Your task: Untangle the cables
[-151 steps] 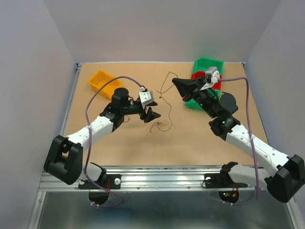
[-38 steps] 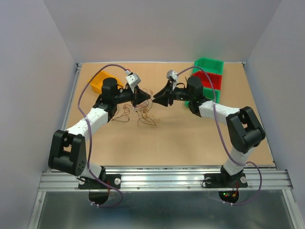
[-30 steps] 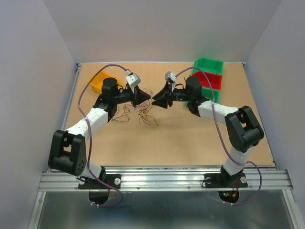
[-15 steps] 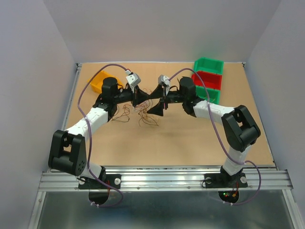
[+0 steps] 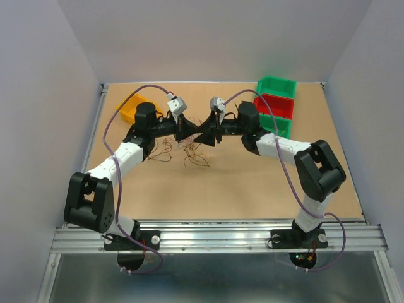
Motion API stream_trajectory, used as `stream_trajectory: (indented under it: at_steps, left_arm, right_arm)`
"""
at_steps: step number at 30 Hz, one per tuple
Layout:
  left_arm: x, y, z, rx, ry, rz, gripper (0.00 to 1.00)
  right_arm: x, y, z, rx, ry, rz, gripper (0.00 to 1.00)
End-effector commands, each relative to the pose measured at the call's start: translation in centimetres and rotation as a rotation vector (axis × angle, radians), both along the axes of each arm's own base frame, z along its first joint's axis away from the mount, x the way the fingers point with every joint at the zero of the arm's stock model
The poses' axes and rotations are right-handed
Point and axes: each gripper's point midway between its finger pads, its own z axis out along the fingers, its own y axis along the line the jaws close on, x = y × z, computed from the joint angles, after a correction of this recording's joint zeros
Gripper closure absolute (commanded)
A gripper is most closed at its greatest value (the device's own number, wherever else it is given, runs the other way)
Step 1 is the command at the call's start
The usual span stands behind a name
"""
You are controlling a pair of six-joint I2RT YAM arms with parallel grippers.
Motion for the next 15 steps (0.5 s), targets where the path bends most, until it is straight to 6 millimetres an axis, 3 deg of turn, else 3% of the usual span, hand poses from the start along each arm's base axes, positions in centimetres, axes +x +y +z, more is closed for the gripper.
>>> stream_trajectory:
  at_steps: [1,2,3,6,12,14,15]
  left_arm:
    - [0.2,-0.2,3.1,-0.030,-0.089,-0.014,1.00]
    - [0.2,-0.2,3.1,-0.031,-0.089,-0.014,1.00]
    - [0.2,-0.2,3.1,-0.030,-0.090,-0.013,1.00]
    - [0.2,-0.1,3.2,-0.031,-0.099,-0.007,1.00]
    - [0.6,0.8,3.6,-0.045,-0.103,0.044,0.97]
    - [0.7,1.3,4.1,-0.058,-0.116,0.055,0.89]
    - [0.6,1.3,4.2,-0.061,-0.120,0.050,0.68]
  right_arm:
    - [0.8,1.1,2.8,0.072,-0.041,-0.012,0.57]
    - [0.8,1.2,3.0,0.077,-0.038,-0.015,0.65]
    - [0.9,1.3,3.0,0.079,-0.027,-0.021,0.79]
    - [1.4,1.2,3.3,0.090,-0.024,-0.052,0.99]
    - [1.7,0.9,3.3,0.091,-0.026,-0.087,0.99]
    - [2.1,0.7,3.7,0.097,-0.030,-0.129,0.99]
    - [2.3,0.6,3.7,0.098,-0.027,-0.142,0.99]
